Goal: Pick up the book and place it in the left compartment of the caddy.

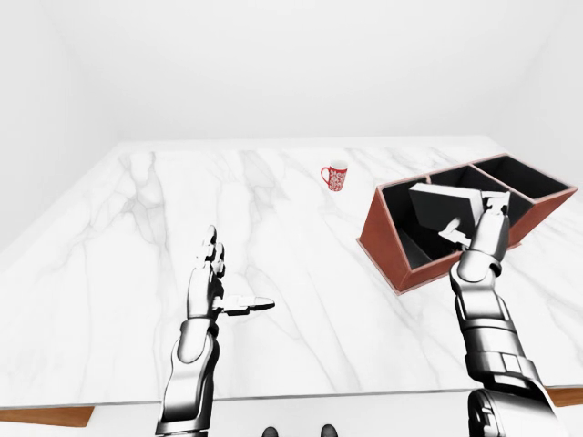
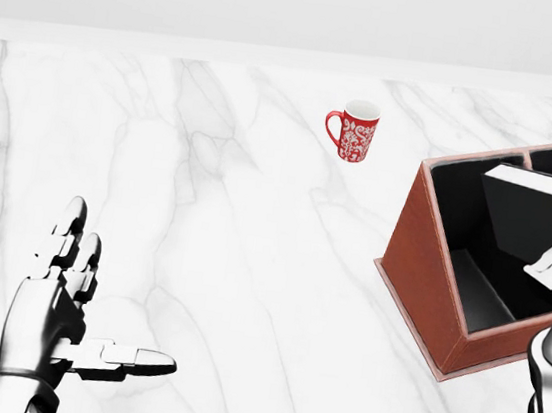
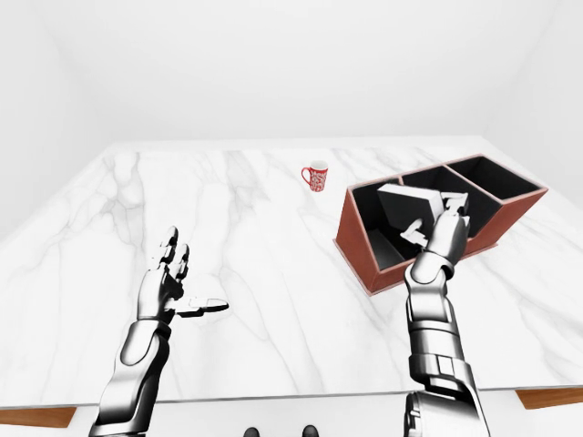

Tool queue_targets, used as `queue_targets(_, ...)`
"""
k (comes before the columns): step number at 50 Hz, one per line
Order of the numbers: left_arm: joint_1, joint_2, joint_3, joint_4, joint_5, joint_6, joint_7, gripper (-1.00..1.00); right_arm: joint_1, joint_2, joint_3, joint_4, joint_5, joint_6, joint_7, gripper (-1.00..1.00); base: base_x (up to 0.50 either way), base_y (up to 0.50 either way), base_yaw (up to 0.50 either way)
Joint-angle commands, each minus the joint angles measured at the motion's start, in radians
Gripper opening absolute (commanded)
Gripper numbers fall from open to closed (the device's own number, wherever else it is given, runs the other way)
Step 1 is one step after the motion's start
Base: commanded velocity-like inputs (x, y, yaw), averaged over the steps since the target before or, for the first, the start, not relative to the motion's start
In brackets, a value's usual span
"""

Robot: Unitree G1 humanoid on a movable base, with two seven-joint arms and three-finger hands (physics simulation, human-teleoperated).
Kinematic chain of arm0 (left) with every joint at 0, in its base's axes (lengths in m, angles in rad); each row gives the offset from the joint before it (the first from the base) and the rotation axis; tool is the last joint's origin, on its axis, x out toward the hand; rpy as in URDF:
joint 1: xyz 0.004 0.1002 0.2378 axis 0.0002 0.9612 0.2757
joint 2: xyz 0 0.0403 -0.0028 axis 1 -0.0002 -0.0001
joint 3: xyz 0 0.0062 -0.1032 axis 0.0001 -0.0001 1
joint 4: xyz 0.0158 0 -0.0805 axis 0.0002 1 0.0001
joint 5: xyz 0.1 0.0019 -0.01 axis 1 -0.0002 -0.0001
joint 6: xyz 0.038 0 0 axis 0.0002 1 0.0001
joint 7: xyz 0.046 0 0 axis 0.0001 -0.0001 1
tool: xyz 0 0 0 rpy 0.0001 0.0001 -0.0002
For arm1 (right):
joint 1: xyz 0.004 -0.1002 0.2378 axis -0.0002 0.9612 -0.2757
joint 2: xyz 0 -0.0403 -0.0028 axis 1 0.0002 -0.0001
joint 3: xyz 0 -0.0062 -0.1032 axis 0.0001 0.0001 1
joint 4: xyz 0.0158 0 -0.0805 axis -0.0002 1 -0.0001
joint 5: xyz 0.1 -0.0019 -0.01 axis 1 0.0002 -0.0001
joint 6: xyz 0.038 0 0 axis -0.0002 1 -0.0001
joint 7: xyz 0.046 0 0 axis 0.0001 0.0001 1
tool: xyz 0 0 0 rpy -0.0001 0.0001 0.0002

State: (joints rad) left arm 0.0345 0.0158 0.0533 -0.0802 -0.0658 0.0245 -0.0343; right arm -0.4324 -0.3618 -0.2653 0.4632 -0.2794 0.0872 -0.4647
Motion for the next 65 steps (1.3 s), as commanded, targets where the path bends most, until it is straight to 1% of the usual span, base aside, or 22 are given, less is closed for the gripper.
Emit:
queue_targets(1,0.002,0.000,0.000,-0.004,-0.001,0.002,0.000,1.00,-0.022,-0.016,0.004,0.018,-0.081,0.000,-0.021,-1.00,0.00,0.00,0.00)
queue_targets(5,0.001,0.000,0.000,0.000,0.000,-0.001,0.000,1.00,-0.029,-0.018,0.008,0.036,-0.089,0.000,-0.022,-1.00,0.00,0.00,0.00)
queue_targets(29,0.000,0.000,0.000,-0.001,0.001,0.003,0.001,1.00,-0.094,-0.034,0.056,0.121,-0.181,0.000,0.030,-1.00,0.00,0.00,0.00)
queue_targets(32,-0.003,0.000,0.000,0.007,0.001,-0.002,0.000,1.00,-0.102,-0.035,0.055,0.144,-0.188,0.000,0.027,-1.00,0.00,0.00,0.00)
queue_targets(33,-0.001,0.000,-0.001,-0.001,0.001,0.004,0.001,1.00,-0.109,-0.037,0.052,0.167,-0.188,0.000,0.020,-1.00,0.00,0.00,0.00)
queue_targets(36,-0.002,0.000,-0.001,0.004,0.002,0.001,0.002,1.00,-0.118,-0.040,0.052,0.200,-0.185,0.000,0.009,-1.00,0.00,0.00,0.00)
queue_targets(41,-0.002,0.000,-0.002,-0.004,0.001,0.007,0.002,1.00,-0.129,-0.043,0.062,0.228,-0.187,0.000,0.005,-1.00,0.00,0.00,0.00)
queue_targets(43,-0.002,0.000,-0.001,-0.002,0.001,0.006,0.002,1.00,-0.133,-0.044,0.064,0.240,-0.188,0.000,0.002,-1.00,0.00,0.00,0.00)
queue_targets(47,-0.003,0.000,-0.001,0.003,0.001,0.001,0.002,1.00,-0.139,-0.048,0.072,0.256,-0.197,0.000,0.002,-1.00,0.00,0.00,0.00)
queue_targets(50,0.000,0.000,-0.001,-0.005,0.001,0.007,0.002,1.00,-0.141,-0.050,0.082,0.273,-0.211,0.000,0.004,-1.00,0.00,0.00,0.00)
queue_targets(53,-0.001,0.000,-0.001,-0.001,0.000,0.003,0.002,1.00,-0.146,-0.050,0.088,0.294,-0.223,0.000,0.003,-1.00,0.00,0.00,0.00)
queue_targets(57,0.000,0.000,-0.001,-0.007,0.000,0.008,0.001,1.00,-0.154,-0.050,0.097,0.314,-0.239,0.000,0.008,-1.00,0.00,0.00,0.00)
queue_targets(65,0.001,0.000,0.000,-0.004,-0.001,0.004,0.000,1.00,-0.172,-0.051,0.113,0.338,-0.277,0.000,0.023,-1.00,0.00,0.00,0.00)
